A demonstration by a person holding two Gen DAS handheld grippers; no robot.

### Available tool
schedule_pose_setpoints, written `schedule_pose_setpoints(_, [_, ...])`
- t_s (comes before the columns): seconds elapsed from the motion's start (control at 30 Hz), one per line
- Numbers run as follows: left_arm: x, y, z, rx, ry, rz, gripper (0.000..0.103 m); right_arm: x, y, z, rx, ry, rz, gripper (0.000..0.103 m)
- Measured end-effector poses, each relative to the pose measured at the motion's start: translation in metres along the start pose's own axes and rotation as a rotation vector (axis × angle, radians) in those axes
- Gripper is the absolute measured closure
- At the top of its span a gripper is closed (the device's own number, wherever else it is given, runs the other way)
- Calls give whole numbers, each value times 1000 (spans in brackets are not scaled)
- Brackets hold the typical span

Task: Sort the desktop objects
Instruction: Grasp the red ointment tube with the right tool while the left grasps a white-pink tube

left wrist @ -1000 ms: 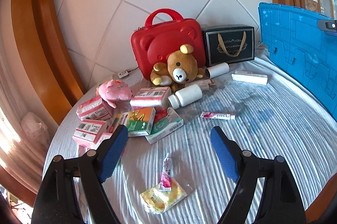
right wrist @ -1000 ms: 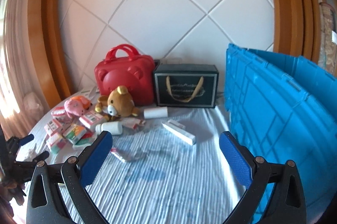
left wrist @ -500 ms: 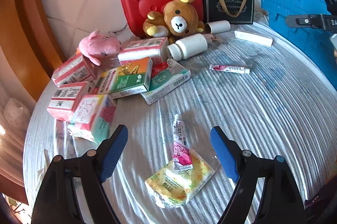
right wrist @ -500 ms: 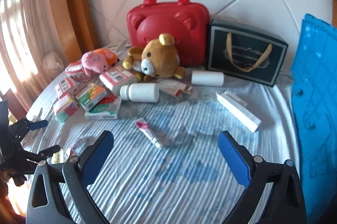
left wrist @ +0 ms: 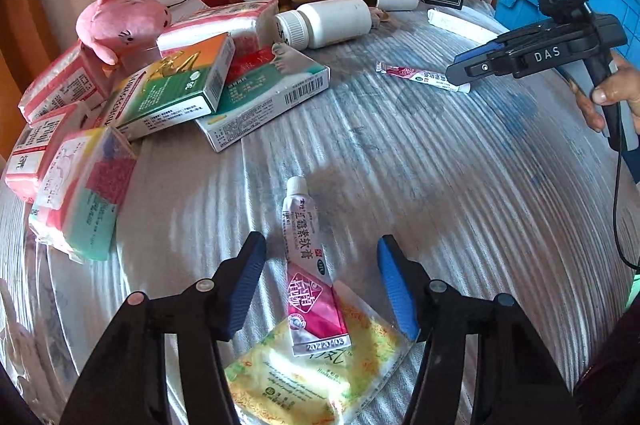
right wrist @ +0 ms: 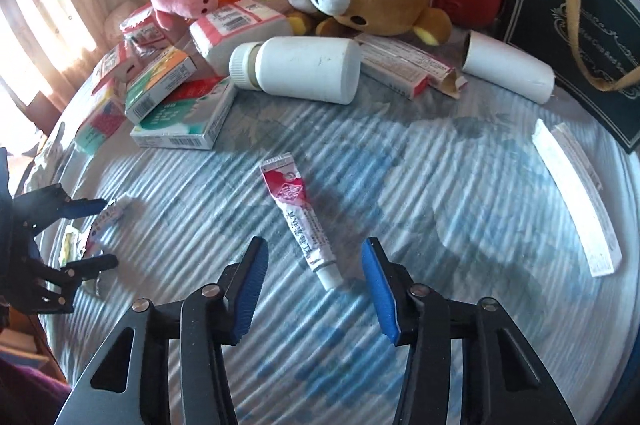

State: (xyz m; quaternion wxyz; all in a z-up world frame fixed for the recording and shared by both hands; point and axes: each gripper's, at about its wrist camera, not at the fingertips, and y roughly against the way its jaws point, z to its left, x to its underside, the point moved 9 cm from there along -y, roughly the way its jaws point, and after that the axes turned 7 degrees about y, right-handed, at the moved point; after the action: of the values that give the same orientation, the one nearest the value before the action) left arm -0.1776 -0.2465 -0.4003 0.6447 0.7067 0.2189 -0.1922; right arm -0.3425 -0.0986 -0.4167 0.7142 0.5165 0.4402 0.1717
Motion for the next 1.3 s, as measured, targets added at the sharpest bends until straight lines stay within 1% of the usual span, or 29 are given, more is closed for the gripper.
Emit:
schedule_pose_setpoints(0.07, [0,-1,0,5,1,-5,46,-2,-8,5,-31,31,20,69])
schedule_pose_setpoints(0.1, [0,-1,0,7,3,-9,46,-2,-10,8,-38,52,28,71])
schedule_pose_setpoints(0.17, [-1,0,1,5,7,-13,46,-2,-19,12,-14,99,57,73])
schedule_pose_setpoints(0.27, [-2,0,1,-4,22,-21,47,-5,-23,14,-10,125,60,74])
schedule_pose_setpoints(0.3, [-3,1,2,-7,30,-23,53,-5,-23,14,-3,132,63,75])
schedule_pose_setpoints(0.33, [-4,2,3,-6,38,-23,66,-5,-23,15,11,138,67,76])
schedule_pose_setpoints(0.4, [-6,2,5,-3,51,-21,80,-4,-24,17,44,149,73,79])
schedule_pose_setpoints(0.43, [-6,2,7,-2,57,-20,84,-3,-23,17,65,152,75,80])
schedule_pose_setpoints(0.5, [-7,2,7,-4,59,-15,85,-2,-23,17,78,130,71,86])
schedule_pose_setpoints(0.57, [-6,2,6,-10,49,-12,85,0,-21,16,77,97,65,86])
schedule_pose_setpoints(0.77, [-7,3,2,-14,22,5,85,10,-13,16,100,59,54,86])
schedule_pose_setpoints(0.97, [-21,15,-7,-21,-13,-27,85,19,6,16,124,13,27,86])
schedule_pose_setpoints(1.03, [-29,21,-11,-24,-31,-44,85,22,18,16,141,-4,12,86])
schedule_pose_setpoints(1.1, [-37,30,-15,-28,-47,-66,85,18,36,11,160,-23,-23,86])
schedule_pose_setpoints(1.23, [-60,53,-32,-34,-96,-125,85,19,88,5,207,-75,-120,86])
schedule_pose_setpoints(1.3, [-74,66,-44,-31,-128,-159,85,19,113,13,241,-96,-171,86])
